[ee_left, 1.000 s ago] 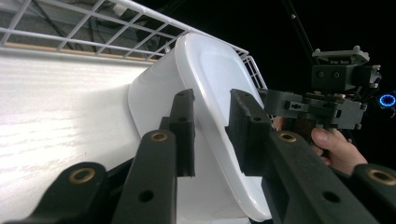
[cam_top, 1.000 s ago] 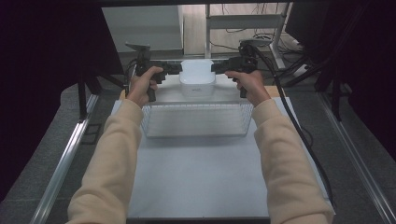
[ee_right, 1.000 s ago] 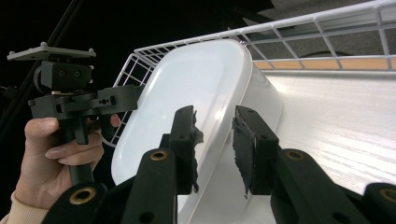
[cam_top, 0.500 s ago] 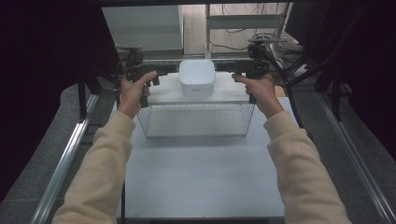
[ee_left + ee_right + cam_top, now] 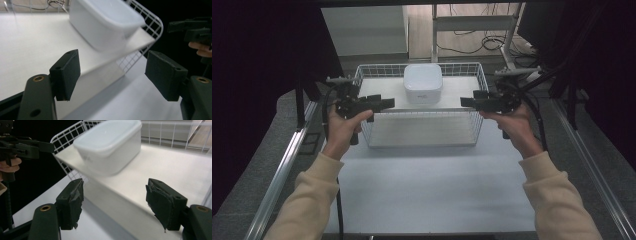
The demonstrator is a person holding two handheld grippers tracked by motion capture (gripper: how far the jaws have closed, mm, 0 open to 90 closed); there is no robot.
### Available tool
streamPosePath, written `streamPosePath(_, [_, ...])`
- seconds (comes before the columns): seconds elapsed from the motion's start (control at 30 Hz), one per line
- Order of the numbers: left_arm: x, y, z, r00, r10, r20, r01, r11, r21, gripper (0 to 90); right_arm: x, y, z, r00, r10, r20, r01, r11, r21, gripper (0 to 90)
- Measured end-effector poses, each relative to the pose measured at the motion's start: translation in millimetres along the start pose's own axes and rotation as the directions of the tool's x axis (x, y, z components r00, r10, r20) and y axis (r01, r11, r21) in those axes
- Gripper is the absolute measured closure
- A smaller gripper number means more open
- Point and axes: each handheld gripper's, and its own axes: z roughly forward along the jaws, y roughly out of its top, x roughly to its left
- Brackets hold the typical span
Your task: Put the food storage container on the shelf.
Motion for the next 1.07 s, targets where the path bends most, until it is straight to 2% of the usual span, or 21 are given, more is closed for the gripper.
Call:
streamPosePath(0.07, [-3.8, -13.4, -3.0, 0.9999, 0.012, -0.008, -0.012, 0.9999, 0.01, 27.3, 3.4, -22.5, -7.9, 0.9999, -0.013, -0.006, 0.013, 1.0, -0.004, 29.1])
streamPosePath(0.1, [-6.1, -21.4, -4.7, 0.9997, 0.022, -0.013, -0.021, 0.9996, 0.019, 27.3, 3.4, -22.5, -7.9, 0.9999, -0.013, -0.006, 0.013, 1.0, -0.004, 29.1])
streamPosePath(0.13, [-8.6, -29.8, -6.1, 0.9994, 0.031, -0.019, -0.03, 0.9992, 0.026, 27.2, 4.9, -30.7, -10.6, 0.9998, -0.02, -0.003, 0.02, 1.0, -0.003, 29.1])
streamPosePath(0.17, [-10.9, -38.6, -7.7, 0.9986, 0.043, -0.03, -0.042, 0.9986, 0.032, 27.2, 8.5, -48.1, -15.5, 0.9993, -0.037, -0.002, 0.037, 0.999, 0.004, 28.6])
streamPosePath(0.2, [-12.7, -47.4, -9.1, 0.9979, 0.052, -0.038, -0.051, 0.998, 0.037, 27.1, 10.3, -57.3, -17.9, 0.9992, -0.039, -0.003, 0.039, 0.999, 0.003, 28.6])
streamPosePath(0.23, [-14.2, -56.6, -10.4, 0.9974, 0.057, -0.043, -0.055, 0.9976, 0.043, 27.1, 10.3, -57.3, -17.9, 0.9992, -0.039, -0.003, 0.039, 0.999, 0.003, 28.6])
streamPosePath(0.27, [-15.1, -67.8, -11.6, 0.9971, 0.061, -0.046, -0.059, 0.9969, 0.053, 27.1, 11.9, -66.5, -20.7, 0.9993, -0.038, -0.003, 0.038, 0.999, 0.006, 28.6])
streamPosePath(0.37, [-15.9, -89.2, -12.9, 0.9973, 0.056, -0.047, -0.052, 0.9957, 0.076, 26.7, 14.4, -92.4, -25.7, 0.9995, -0.032, -0.008, 0.032, 0.999, 0.009, 28.1])
streamPosePath(0.43, [-16.8, -103.0, -14.1, 0.9953, 0.067, -0.07, -0.061, 0.9942, 0.089, 26.6, 15.6, -108.4, -27.4, 0.9994, -0.034, 0.004, 0.034, 0.999, 0.019, 27.8])
streamPosePath(0.47, [-17.2, -109.6, -14.5, 0.9947, 0.069, -0.077, -0.062, 0.9937, 0.093, 26.3, 15.8, -123.4, -28.1, 0.9985, -0.047, 0.028, 0.046, 0.998, 0.043, 27.0])
streamPosePath(0.5, [-16.6, -115.7, -15.0, 0.9942, 0.072, -0.08, -0.064, 0.9933, 0.097, 26.3, 15.8, -123.4, -28.1, 0.9985, -0.047, 0.028, 0.046, 0.998, 0.043, 27.0])
streamPosePath(0.63, [-14.2, -138.6, -10.9, 0.9963, 0.05, -0.07, -0.041, 0.9911, 0.126, 25.6, 12.5, -156.7, -25.6, 0.9986, -0.031, 0.043, 0.028, 0.996, 0.084, 25.4])
streamPosePath(0.77, [-13.8, -150.8, -3.3, 0.9941, 0.062, -0.089, -0.046, 0.985, 0.167, 25.4, 9.1, -168.3, -22.4, 0.9982, -0.029, 0.053, 0.023, 0.993, 0.12, 24.4])
streamPosePath(0.83, [-14.5, -152.3, -2.5, 0.9944, 0.056, -0.09, -0.04, 0.9859, 0.162, 25.3, 8.2, -172.3, -21.3, 0.9978, -0.027, 0.06, 0.02, 0.993, 0.12, 24.4])
streamPosePath(0.97, [-16.7, -152.2, -4.3, 0.9931, 0.07, -0.094, -0.055, 0.9865, 0.154, 25.4, 9.3, -172.5, -22.3, 0.9978, -0.034, 0.056, 0.028, 0.994, 0.11, 23.4])
streamPosePath(1.07, [-15.6, -154.8, -5.3, 0.9904, 0.084, -0.11, -0.066, 0.9861, 0.153, 25.7, 9.2, -174.0, -24.1, 0.9964, -0.043, 0.073, 0.035, 0.994, 0.103, 20.7])
